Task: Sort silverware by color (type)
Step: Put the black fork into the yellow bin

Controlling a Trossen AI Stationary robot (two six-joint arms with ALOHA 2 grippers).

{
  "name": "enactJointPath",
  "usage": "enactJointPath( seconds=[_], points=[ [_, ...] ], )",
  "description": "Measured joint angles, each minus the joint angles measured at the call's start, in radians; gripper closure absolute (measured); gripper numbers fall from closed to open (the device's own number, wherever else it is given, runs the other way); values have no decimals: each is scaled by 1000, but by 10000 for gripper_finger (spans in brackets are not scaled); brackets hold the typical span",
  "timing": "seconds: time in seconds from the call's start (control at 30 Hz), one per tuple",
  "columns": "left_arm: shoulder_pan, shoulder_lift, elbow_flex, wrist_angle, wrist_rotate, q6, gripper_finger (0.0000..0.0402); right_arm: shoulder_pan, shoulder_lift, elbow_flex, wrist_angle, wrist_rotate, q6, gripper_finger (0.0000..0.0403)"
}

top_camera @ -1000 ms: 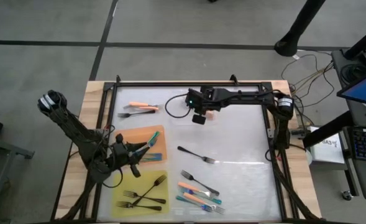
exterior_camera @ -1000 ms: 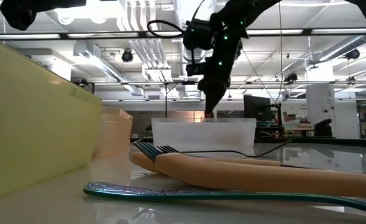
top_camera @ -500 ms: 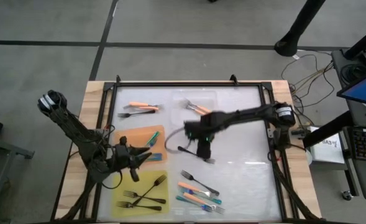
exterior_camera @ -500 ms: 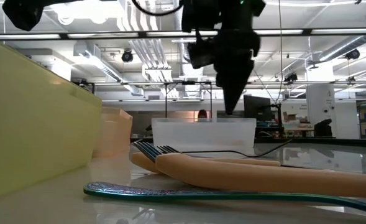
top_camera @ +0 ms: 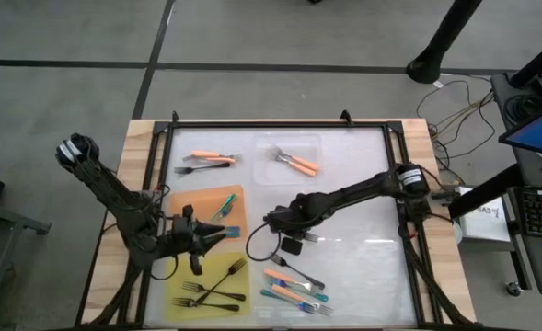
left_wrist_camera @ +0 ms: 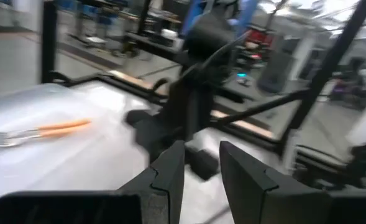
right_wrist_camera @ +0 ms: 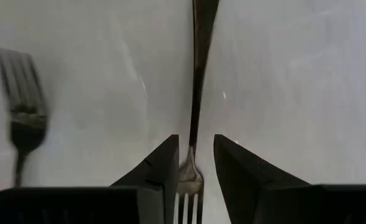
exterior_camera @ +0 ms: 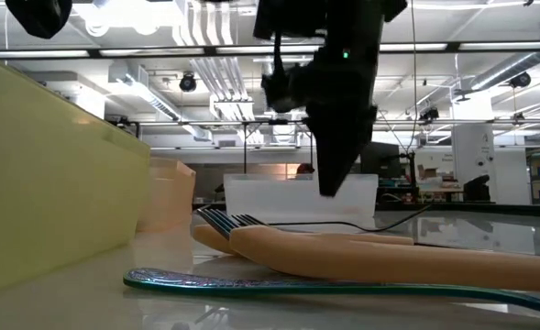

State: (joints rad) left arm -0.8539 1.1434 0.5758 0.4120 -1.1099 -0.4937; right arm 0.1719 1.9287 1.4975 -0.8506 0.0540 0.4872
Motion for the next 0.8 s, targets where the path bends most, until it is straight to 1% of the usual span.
enactJointPath(
  seconds=[0.07,0.23,0.33,0.47,0.57,0.63,0.73,0.8],
  points=[
    [-1,6,0,39,22,19,318,-1,25,0,3,0,-6,314],
    [-5,28,0,133,38,83,318,-2,72,0,4,-6,-12,306],
    [-6,38,0,153,50,102,318,-2,80,1,4,-7,-13,300],
    [-6,45,0,156,50,104,318,-6,80,-8,12,-1,-32,303],
    [-6,45,0,160,50,104,318,-10,80,-9,16,-6,-47,319],
    [-6,45,0,157,50,104,318,-11,80,-9,22,-8,-63,339],
    [-6,46,0,157,49,104,318,-13,80,-10,23,-4,-83,378],
    [-6,46,0,157,49,104,318,-14,80,-10,25,-2,-89,388]
  ],
)
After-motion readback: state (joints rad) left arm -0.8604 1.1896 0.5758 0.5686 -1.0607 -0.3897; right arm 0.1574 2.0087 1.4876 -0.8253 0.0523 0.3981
